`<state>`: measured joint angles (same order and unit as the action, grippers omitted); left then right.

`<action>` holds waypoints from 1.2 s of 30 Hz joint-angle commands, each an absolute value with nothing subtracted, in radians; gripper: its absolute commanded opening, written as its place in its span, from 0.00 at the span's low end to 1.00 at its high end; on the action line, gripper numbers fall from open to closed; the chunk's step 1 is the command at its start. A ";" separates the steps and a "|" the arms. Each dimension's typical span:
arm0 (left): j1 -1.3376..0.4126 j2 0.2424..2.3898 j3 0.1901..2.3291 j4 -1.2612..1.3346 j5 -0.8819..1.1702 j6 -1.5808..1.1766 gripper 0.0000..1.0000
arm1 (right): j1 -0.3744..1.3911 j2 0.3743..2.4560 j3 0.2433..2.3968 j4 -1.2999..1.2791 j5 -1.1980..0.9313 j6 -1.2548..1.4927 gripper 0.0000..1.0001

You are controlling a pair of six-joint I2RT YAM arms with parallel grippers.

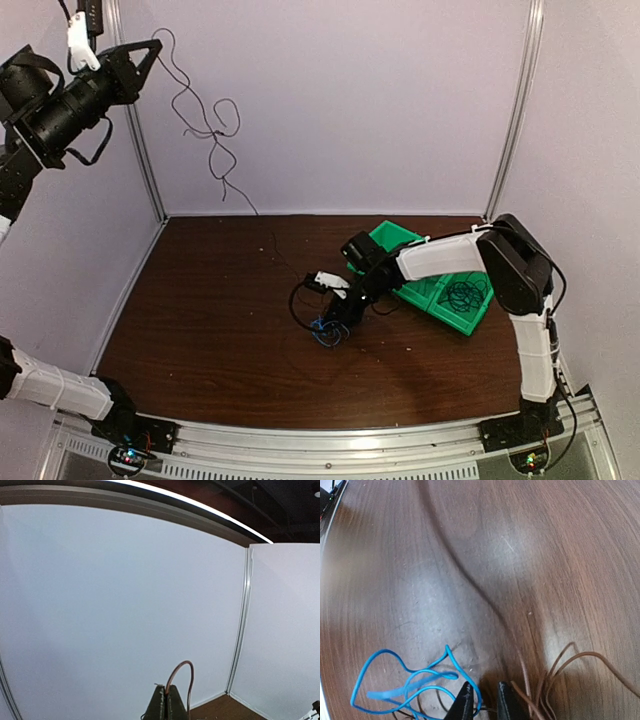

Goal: Untangle the cables

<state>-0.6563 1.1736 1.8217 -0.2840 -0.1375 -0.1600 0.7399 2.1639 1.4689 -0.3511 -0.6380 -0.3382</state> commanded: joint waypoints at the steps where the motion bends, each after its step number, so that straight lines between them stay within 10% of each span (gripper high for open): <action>1: -0.657 1.154 1.654 -0.278 -0.079 -0.227 0.00 | 0.725 2.024 1.445 -0.465 -0.630 -0.416 0.21; 15: -0.657 1.015 1.134 -0.083 0.038 -0.423 0.00 | 0.743 1.791 1.420 -0.398 -0.749 -0.486 0.53; 21: -0.657 1.016 1.149 -0.078 0.046 -0.448 0.00 | 0.812 1.778 1.261 0.023 -0.722 -0.368 0.66; 36: -0.657 1.020 1.308 -0.161 0.078 -0.454 0.00 | 0.859 2.021 1.440 -0.003 -0.584 -0.553 0.71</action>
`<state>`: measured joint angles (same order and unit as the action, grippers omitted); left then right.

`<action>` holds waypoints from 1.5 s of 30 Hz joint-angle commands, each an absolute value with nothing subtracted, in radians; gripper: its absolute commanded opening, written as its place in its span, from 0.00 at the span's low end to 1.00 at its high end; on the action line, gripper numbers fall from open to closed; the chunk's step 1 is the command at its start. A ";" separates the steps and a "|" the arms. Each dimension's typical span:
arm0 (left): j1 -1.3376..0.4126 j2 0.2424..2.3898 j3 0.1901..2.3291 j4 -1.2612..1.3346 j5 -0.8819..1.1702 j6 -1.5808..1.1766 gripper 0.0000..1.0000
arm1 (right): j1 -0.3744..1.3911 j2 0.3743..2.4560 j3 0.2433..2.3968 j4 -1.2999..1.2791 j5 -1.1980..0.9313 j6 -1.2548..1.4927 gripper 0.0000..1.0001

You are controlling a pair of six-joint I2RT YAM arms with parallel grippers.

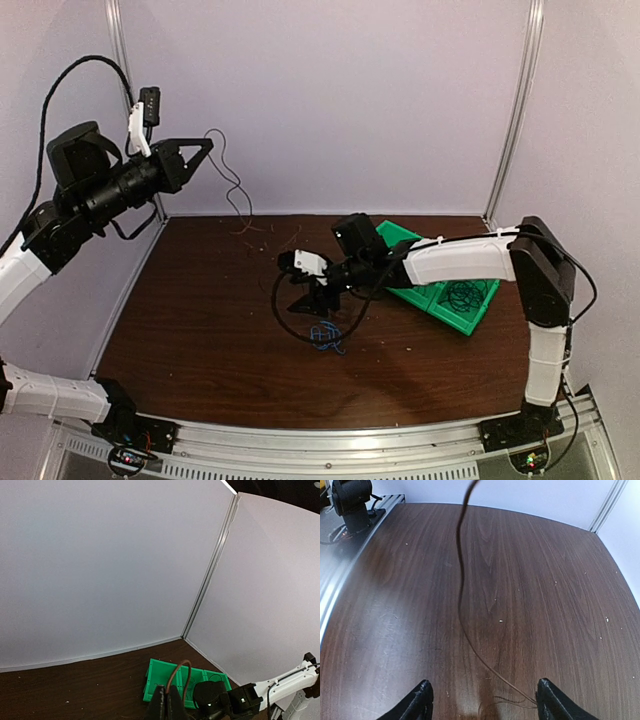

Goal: Untangle the cables

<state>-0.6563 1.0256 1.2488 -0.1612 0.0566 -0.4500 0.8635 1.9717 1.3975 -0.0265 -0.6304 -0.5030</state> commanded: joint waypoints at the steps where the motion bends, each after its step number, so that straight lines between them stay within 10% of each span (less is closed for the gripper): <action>1: -0.657 1.021 1.314 -0.165 0.081 -0.455 0.00 | 0.860 2.035 1.448 -0.003 -0.578 -0.554 0.71; 5: -0.657 1.019 1.330 -0.168 0.089 -0.461 0.00 | 0.871 2.100 1.512 0.027 -0.498 -0.545 0.60; 10: -0.657 1.017 1.361 -0.177 0.064 -0.448 0.00 | 0.877 2.121 1.527 0.027 -0.409 -0.547 0.00; 25: -0.657 1.048 1.659 -0.212 -0.009 -0.317 0.00 | 0.833 2.033 1.270 -0.021 -0.324 -0.567 0.00; 33: -0.657 1.045 1.338 -0.125 0.082 -0.425 0.00 | 0.833 1.816 1.279 -0.277 -0.497 -0.601 0.50; 45: -0.657 1.101 1.083 0.054 0.159 -0.518 0.00 | 0.831 1.583 1.310 -0.307 -0.500 -0.448 0.56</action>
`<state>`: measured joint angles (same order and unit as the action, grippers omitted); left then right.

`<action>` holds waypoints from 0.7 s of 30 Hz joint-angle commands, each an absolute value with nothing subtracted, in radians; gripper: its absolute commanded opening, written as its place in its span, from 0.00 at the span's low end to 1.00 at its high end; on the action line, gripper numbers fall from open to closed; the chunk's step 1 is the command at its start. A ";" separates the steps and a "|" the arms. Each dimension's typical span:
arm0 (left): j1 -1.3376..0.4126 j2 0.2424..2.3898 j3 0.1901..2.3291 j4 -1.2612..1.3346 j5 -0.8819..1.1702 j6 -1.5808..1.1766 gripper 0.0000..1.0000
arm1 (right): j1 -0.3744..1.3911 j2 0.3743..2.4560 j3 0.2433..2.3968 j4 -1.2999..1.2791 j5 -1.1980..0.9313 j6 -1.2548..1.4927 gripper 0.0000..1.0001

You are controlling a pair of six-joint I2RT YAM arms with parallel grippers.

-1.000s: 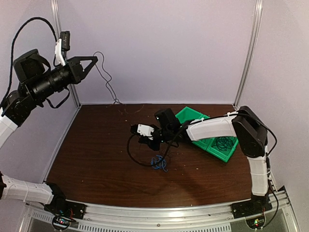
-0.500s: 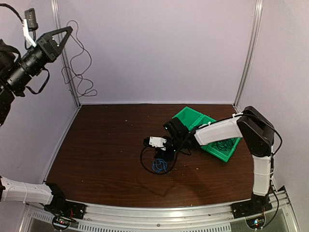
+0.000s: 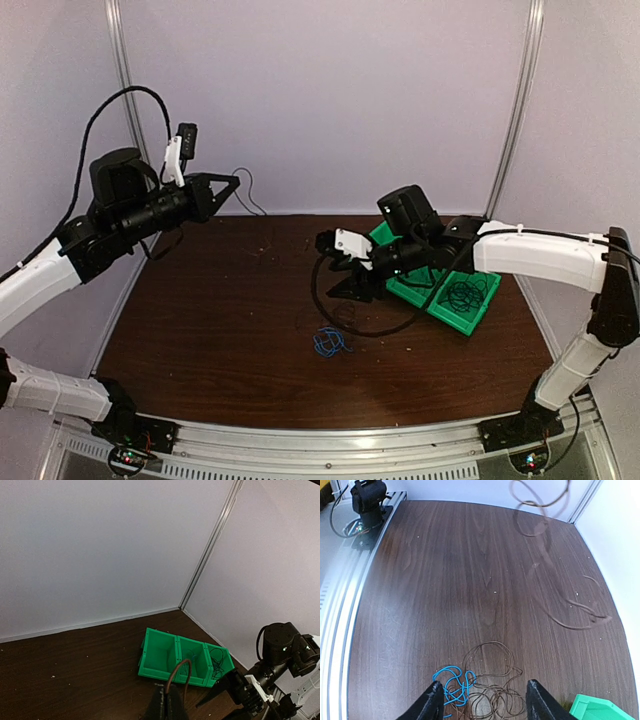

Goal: Untangle the cables

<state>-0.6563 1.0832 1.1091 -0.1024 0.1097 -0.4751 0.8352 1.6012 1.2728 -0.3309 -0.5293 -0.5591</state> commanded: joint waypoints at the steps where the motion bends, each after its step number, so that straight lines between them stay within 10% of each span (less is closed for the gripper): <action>1: -0.657 1.111 1.074 0.065 0.172 -0.524 0.00 | 0.828 1.579 1.331 -0.289 -0.493 -0.422 0.57; 21: -0.729 1.280 1.033 0.088 0.351 -0.508 0.00 | 0.815 1.765 1.683 -0.239 -0.732 -0.140 0.64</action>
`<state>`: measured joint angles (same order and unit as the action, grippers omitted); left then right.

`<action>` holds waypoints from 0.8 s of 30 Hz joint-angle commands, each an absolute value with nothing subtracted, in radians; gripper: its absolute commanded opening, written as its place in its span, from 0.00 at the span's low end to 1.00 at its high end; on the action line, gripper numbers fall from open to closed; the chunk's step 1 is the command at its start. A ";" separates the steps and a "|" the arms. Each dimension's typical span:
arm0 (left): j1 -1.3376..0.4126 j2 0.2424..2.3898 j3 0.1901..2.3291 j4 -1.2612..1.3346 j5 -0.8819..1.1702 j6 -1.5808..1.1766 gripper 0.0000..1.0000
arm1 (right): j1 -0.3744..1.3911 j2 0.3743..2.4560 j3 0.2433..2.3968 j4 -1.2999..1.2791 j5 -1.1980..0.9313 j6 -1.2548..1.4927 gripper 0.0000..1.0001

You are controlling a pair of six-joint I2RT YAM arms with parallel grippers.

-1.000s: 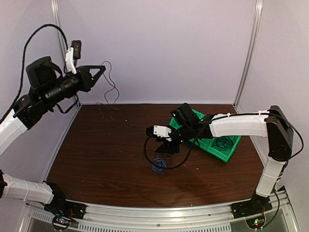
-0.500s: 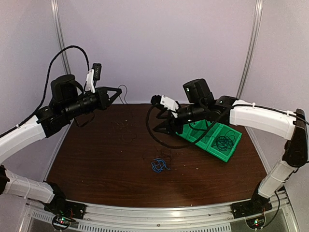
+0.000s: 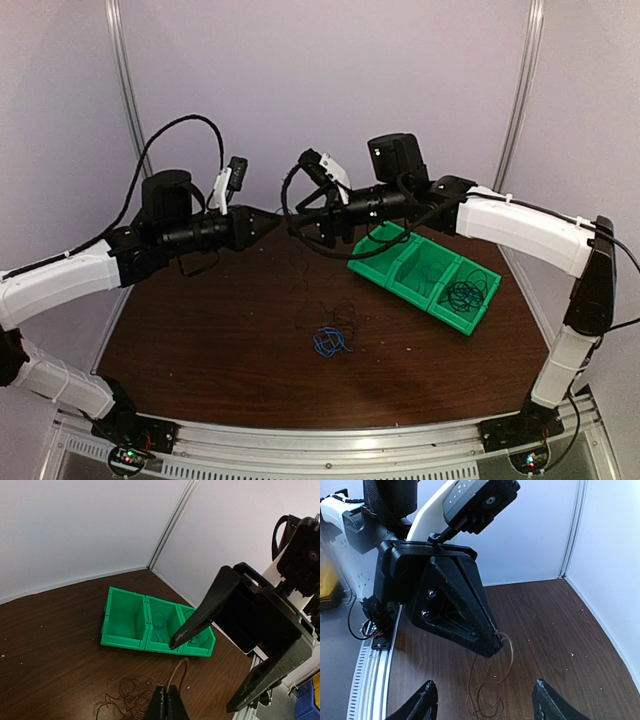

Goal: Untangle the cables

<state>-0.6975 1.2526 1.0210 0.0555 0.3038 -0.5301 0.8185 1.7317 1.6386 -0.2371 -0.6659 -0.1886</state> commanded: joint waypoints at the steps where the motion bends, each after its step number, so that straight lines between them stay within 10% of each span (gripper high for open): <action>1: -0.738 1.287 1.039 0.079 0.350 -0.498 0.00 | 0.814 1.771 1.685 -0.241 -0.734 -0.138 0.64; 10: -0.758 1.297 1.046 0.063 0.322 -0.488 0.00 | 0.807 1.785 1.679 -0.251 -0.748 -0.127 0.06; 19: -0.759 1.297 1.035 0.059 0.285 -0.475 0.01 | 0.756 1.767 1.639 -0.254 -0.763 -0.125 0.00; 24: -0.758 1.287 1.048 0.007 0.195 -0.448 0.45 | 0.679 1.773 1.667 -0.255 -0.730 -0.121 0.00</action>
<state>-0.7609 1.3064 1.0214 0.0242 0.2722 -0.4808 0.7547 1.7840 1.6493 -0.2447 -0.7658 -0.1246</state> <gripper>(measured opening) 0.376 0.007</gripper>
